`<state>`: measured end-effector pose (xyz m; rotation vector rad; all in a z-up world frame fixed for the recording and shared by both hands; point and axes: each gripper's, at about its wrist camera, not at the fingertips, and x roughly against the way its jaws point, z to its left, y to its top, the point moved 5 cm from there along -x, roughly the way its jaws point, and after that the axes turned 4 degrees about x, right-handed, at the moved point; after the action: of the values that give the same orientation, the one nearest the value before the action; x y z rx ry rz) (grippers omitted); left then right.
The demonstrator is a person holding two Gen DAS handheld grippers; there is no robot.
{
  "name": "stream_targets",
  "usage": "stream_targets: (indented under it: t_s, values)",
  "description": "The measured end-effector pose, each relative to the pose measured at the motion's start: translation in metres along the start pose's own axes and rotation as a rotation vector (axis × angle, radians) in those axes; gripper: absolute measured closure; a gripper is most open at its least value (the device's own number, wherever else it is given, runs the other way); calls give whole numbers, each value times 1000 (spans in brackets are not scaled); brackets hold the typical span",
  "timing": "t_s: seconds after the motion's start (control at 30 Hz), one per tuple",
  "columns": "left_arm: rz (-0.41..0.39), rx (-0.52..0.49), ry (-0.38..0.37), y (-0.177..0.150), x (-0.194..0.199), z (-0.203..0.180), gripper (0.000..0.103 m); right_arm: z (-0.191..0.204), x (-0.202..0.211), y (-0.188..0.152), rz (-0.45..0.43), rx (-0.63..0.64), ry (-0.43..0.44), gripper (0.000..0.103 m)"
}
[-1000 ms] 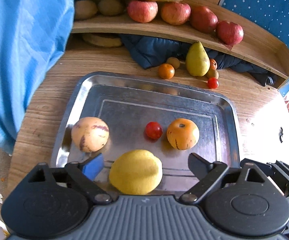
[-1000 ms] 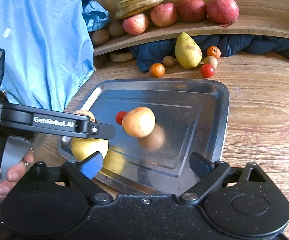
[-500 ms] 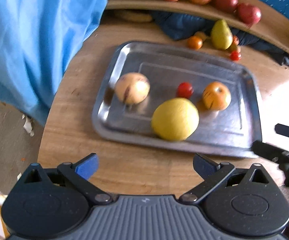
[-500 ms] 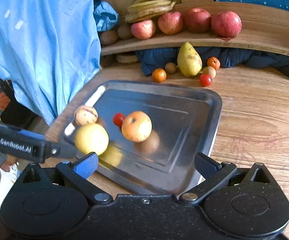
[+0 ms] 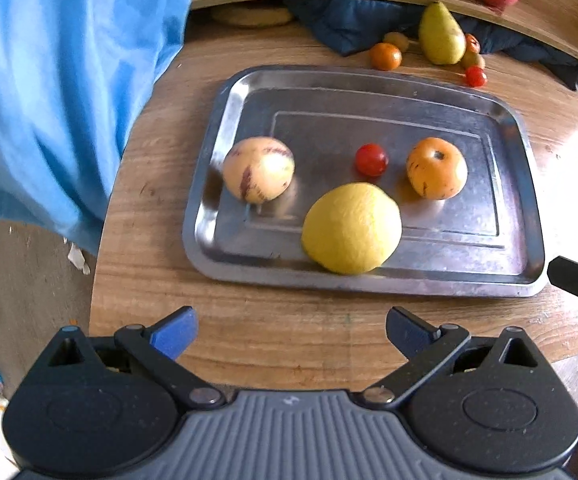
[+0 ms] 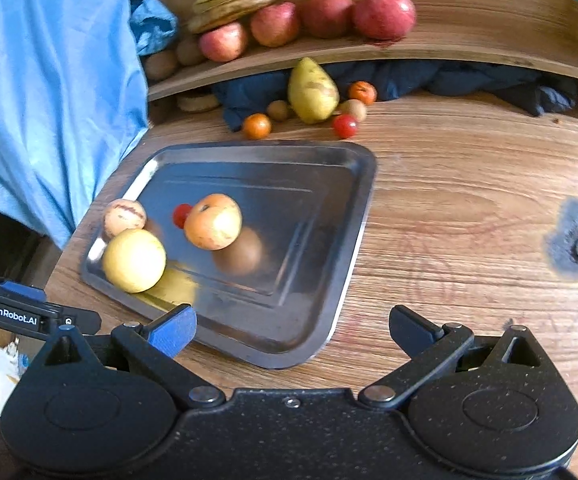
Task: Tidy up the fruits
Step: 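Move both tools back toward the fruit under the shelf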
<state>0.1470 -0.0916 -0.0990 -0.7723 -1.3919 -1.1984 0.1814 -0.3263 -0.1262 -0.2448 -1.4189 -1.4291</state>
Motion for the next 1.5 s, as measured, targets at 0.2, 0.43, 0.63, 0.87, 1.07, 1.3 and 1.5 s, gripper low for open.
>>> stream_targets:
  t_s: [0.2, 0.43, 0.63, 0.87, 1.07, 1.3, 1.5]
  values:
    - [0, -50, 13, 14, -3, -7, 1, -12, -3, 0, 17, -51, -37, 1]
    - [-12, -106, 12, 34, -5, -13, 1, -22, -8, 7, 14, -94, -59, 1]
    - [-8, -140, 18, 49, -9, -12, 1, -22, -17, 16, 8, -115, -56, 1]
    - [-39, -139, 13, 82, -11, -8, 1, -16, -27, 34, -36, -113, -60, 1]
    - [-74, -128, -34, 112, -16, -14, 1, -11, -31, 54, -104, -98, -68, 1]
    - [-114, -108, -125, 137, -27, -22, 1, -6, -43, 64, -92, -84, -84, 1]
    - [-152, -104, -176, 167, -37, -35, 1, -8, -49, 78, -135, -68, -132, 1]
